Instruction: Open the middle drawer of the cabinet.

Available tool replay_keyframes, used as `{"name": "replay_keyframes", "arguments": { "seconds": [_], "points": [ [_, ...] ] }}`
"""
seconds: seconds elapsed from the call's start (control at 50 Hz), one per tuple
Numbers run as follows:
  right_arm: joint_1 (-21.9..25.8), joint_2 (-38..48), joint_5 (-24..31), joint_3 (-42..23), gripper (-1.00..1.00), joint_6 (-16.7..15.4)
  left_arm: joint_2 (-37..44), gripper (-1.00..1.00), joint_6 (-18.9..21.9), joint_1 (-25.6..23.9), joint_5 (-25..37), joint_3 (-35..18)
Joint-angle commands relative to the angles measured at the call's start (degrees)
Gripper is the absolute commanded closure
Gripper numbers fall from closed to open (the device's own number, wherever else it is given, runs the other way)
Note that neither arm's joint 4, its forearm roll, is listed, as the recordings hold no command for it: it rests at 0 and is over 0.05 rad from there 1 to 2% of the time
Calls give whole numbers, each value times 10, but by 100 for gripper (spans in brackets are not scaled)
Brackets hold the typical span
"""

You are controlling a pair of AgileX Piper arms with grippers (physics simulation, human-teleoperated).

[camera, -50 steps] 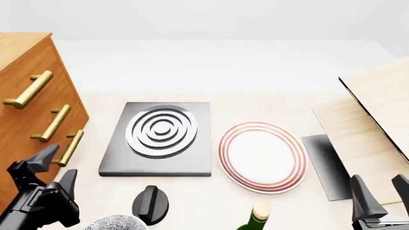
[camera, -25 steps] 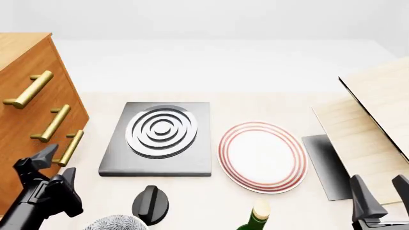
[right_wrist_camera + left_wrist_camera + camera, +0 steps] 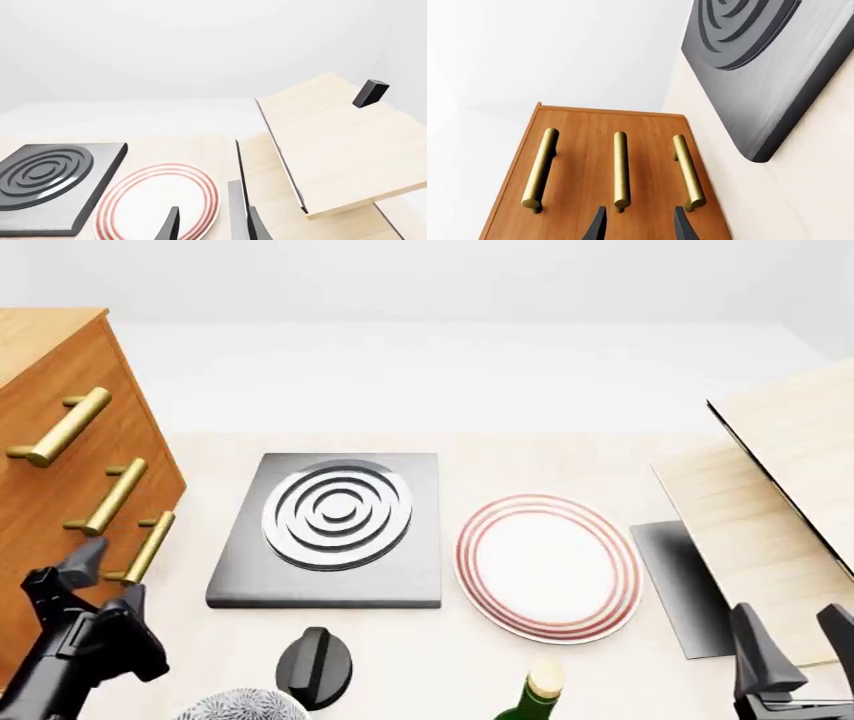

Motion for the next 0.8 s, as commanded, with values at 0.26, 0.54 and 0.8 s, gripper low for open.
{"name": "replay_keyframes", "arguments": {
  "seconds": [0.26,0.54,0.8],
  "points": [
    [-2,24,-22,1,-100,3,24,-100,10,33,-18,-46],
    [-8,22,-15,2,-100,6,69,-100,16,39,-12,-105],
    [-13,49,-40,2,-100,8,122,-100,18,36,-24,-123]
  ]
}}
